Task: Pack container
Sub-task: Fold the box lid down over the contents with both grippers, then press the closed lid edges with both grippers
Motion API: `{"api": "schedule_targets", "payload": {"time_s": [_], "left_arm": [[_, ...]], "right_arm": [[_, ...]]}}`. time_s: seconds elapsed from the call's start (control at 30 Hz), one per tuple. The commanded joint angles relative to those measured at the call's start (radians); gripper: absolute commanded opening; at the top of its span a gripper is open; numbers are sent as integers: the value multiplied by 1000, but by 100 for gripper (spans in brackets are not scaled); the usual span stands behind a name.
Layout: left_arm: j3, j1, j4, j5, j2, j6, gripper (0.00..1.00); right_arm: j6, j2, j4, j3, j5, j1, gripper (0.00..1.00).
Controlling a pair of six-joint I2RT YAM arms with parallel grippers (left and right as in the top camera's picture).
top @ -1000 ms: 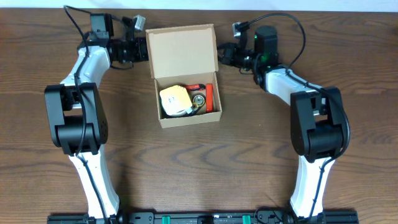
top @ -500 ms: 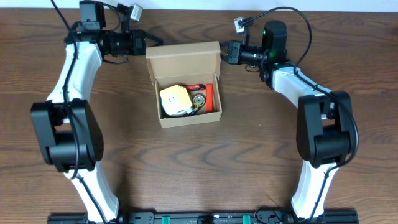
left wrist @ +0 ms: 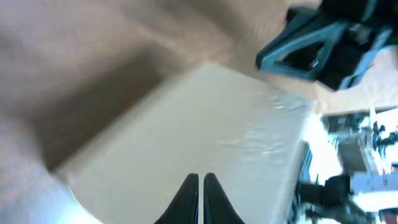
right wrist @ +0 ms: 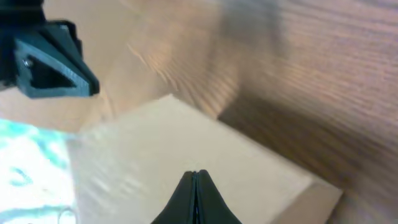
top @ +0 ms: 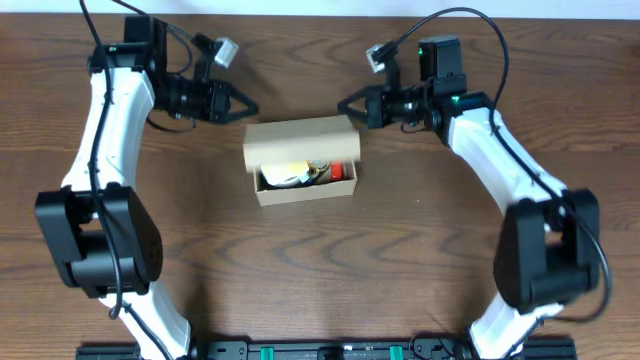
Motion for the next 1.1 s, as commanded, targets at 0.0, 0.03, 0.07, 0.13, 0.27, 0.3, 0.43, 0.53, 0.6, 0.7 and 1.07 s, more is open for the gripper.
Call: {"api": "schedule_targets", "payload": {"time_s": [0.0,0.03,0.07,0.13,0.27,0.3,0.43,0.53,0.6,0.7,1.07], "left_arm": [[13,-16,-86,-81,-50,153,6],[13,-22,-129,-103,-54,182,6],[13,-28,-164,-120,-55,204,6],[13,-38,-229,-132,-56,244,6],[11,-54,-304,-151,-56,301,6],[8,-59,-310,-154,-56,311,6],[-21,-75,-278,-195,-56,302,6],[-76,-85,-214,-202,-56,275,6],[-131,-89,-152,-201,-56,243,6],[-210,-90,-61,-201,-56,195,6],[-340,-103,66,-211,-56,122,6]], "right_arm": [[-204,-101,-114,6,159,40,1],[-233,-123,-164,6,204,50,1],[-251,-139,-200,6,243,59,1],[-266,-172,-250,6,309,76,1],[-266,-217,-283,6,341,93,1],[-266,-219,-293,6,341,96,1],[-266,-201,-341,-8,341,108,1],[-274,-182,-341,-35,344,118,1],[-274,-166,-333,-53,344,124,1],[-279,-147,-332,-63,344,133,1],[-292,-51,-336,-96,374,143,1]]}}
